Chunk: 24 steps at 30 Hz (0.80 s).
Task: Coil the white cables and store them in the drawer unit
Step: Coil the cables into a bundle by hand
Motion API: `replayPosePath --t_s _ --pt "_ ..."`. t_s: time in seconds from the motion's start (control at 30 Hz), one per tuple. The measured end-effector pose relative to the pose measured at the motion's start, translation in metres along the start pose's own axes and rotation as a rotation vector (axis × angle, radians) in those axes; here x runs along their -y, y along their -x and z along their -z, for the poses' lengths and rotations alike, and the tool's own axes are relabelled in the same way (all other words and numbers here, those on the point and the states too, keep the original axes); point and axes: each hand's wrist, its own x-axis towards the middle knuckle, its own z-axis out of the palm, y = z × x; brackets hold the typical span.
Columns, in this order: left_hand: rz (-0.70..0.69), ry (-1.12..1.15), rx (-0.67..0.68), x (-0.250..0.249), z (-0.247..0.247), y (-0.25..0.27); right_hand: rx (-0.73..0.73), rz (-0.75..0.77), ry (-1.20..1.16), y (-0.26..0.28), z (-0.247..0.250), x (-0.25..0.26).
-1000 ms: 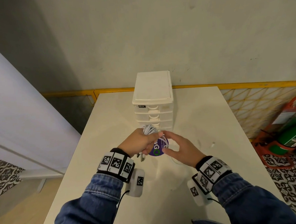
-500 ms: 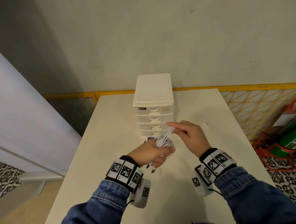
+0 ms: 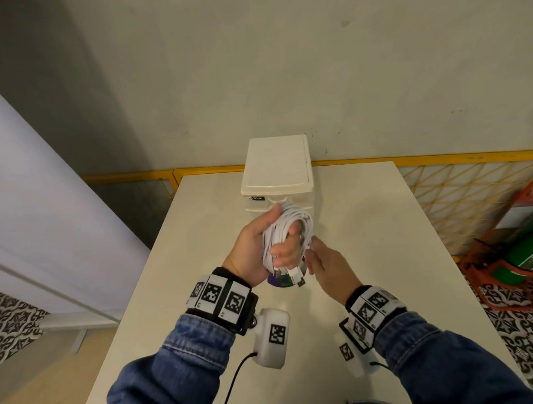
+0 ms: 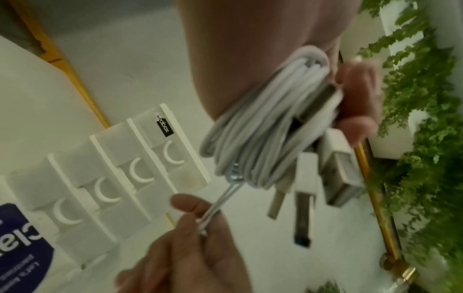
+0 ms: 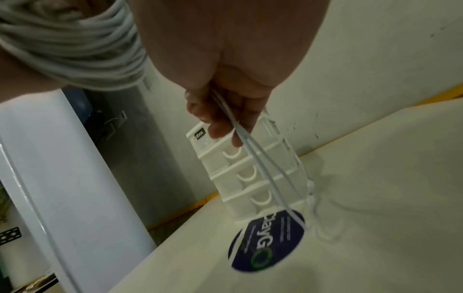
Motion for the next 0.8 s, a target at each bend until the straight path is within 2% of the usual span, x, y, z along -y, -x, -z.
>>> replayPosePath --t_s 0.2,0.33,0.43,0.6,0.7,0.8 --pt "-0.256 0.058 -0.123 -0.007 -0.002 -0.009 0.053 -0.053 -0.044 0.011 -0.019 -0.004" --pt "-0.364 0.027 -0.249 -0.009 0.002 -0.013 0.096 -0.072 -0.075 0.014 -0.028 -0.008" --pt "-0.475 -0.034 -0.399 -0.013 0.000 -0.014 0.130 -0.092 -0.068 0.016 -0.031 -0.008" --pt "-0.640 -0.134 -0.663 -0.023 0.006 -0.018 0.151 -0.042 -0.054 0.018 -0.033 -0.005" --pt "-0.661 -0.268 -0.797 -0.021 0.013 -0.017 0.148 0.001 -0.051 0.015 -0.032 -0.002" --pt "-0.640 -0.542 -0.931 -0.018 0.020 -0.012 0.166 0.029 0.010 0.015 -0.029 -0.001"
